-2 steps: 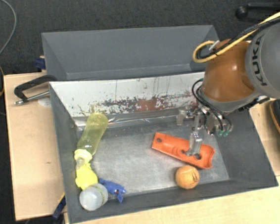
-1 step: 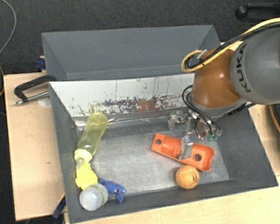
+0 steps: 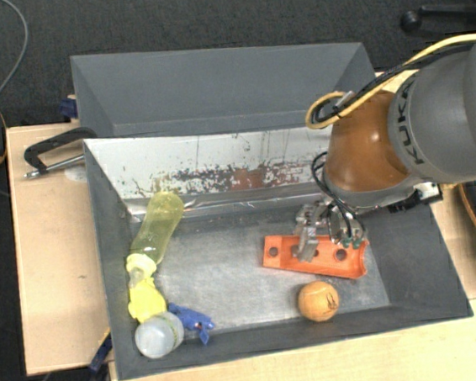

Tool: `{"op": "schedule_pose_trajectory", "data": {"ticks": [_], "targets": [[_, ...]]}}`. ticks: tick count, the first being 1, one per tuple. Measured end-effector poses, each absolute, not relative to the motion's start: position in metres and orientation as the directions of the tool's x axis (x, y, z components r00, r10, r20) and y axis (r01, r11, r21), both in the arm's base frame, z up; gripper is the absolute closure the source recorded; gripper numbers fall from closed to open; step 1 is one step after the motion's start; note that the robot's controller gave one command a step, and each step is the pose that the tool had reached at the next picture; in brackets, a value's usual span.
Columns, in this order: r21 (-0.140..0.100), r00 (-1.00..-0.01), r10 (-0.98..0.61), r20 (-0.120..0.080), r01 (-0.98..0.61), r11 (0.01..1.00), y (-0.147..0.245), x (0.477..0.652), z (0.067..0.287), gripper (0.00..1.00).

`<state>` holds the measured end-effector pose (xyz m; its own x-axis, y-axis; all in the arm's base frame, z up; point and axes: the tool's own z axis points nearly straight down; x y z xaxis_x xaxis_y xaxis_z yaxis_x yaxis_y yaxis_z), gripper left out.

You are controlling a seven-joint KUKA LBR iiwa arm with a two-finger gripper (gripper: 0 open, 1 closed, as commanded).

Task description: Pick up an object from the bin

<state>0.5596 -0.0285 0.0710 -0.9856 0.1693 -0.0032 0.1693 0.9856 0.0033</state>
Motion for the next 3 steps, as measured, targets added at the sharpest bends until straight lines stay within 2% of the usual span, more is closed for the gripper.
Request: {"op": "schedule_pose_trajectory", "data": {"ticks": [1, 2, 3], "targets": [[0.003, -0.986, 0.169, -0.003, 0.169, 0.986, -0.028, 0.56, 0.071, 1.0], [0.005, -0.978, 0.208, -0.009, 0.208, 0.978, -0.039, 0.551, 0.17, 1.0], [0.005, -0.978, 0.208, -0.008, 0.208, 0.978, -0.039, 0.551, 0.17, 1.0]]}}
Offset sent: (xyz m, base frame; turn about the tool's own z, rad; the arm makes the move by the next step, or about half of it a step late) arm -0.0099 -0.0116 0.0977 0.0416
